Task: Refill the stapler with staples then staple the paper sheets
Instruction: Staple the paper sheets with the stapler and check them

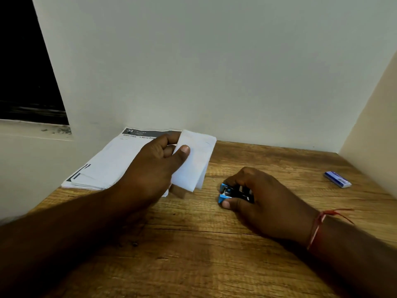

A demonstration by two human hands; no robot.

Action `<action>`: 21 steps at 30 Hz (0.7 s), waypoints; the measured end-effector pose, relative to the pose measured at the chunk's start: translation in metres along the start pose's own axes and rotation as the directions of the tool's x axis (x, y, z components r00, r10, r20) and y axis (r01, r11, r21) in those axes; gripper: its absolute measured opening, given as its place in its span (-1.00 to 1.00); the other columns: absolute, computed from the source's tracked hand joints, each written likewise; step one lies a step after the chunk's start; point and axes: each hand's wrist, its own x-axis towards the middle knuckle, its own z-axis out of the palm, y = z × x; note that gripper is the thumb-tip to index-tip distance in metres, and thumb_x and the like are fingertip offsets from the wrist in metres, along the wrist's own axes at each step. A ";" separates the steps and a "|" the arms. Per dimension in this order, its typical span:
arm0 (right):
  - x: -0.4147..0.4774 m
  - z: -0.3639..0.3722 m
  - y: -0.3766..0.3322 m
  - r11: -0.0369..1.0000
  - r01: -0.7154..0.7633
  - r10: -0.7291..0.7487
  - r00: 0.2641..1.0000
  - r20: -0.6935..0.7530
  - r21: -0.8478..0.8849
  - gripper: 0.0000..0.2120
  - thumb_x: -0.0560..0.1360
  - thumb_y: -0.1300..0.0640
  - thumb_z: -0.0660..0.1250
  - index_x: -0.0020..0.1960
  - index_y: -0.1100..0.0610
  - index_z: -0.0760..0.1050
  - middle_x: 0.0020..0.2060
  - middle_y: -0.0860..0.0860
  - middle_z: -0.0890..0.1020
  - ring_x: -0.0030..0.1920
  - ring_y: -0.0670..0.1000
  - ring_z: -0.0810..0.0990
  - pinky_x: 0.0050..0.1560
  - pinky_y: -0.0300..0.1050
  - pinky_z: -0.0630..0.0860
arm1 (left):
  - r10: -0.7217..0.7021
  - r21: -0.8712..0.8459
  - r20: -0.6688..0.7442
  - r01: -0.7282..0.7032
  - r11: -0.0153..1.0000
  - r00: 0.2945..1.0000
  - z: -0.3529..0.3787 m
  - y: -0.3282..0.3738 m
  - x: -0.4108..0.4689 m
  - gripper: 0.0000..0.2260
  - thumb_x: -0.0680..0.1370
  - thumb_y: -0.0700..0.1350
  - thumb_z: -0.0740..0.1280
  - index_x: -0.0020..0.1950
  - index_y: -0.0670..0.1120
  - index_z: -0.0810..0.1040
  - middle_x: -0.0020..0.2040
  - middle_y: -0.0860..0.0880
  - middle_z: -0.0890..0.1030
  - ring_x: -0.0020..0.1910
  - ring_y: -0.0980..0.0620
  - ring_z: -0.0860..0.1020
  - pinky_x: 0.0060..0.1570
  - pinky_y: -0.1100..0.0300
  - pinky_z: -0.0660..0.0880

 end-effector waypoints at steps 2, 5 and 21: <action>0.000 0.001 0.000 0.999 0.012 -0.011 1.000 0.024 -0.043 -0.61 0.56 -0.30 0.48 0.33 -0.22 0.65 0.09 -0.25 0.59 0.15 -0.20 0.54 0.22 -0.07 0.55 | -0.037 -0.059 0.009 0.038 0.998 0.999 0.001 -0.003 0.001 -0.85 0.81 0.00 0.36 0.34 0.09 0.68 -0.01 -0.01 0.86 -0.44 -0.01 0.70 -0.55 0.18 0.52; -0.002 -0.001 -0.005 1.000 0.014 -0.014 0.999 -0.039 -0.018 -0.43 0.51 -0.40 0.46 0.46 -0.26 0.56 0.17 -0.32 0.60 0.22 -0.24 0.53 0.22 -0.20 0.51 | -0.050 -0.109 0.053 0.056 0.993 0.997 0.004 -0.007 0.004 -0.79 0.71 0.11 0.41 0.32 0.13 0.71 0.09 -0.06 0.85 -0.38 -0.12 0.70 -0.48 0.18 0.46; -0.007 0.003 -0.025 0.684 0.089 0.103 0.971 -0.216 0.724 -0.87 0.60 0.14 0.56 0.08 -0.07 0.80 -0.07 -0.03 0.85 -0.06 0.04 0.85 0.00 0.04 0.80 | 0.092 -0.043 0.209 -0.085 0.995 0.974 0.015 -0.021 -0.001 -0.69 0.70 0.05 0.38 0.44 0.13 0.68 0.33 -0.06 0.81 0.32 -0.18 0.78 0.36 -0.50 0.62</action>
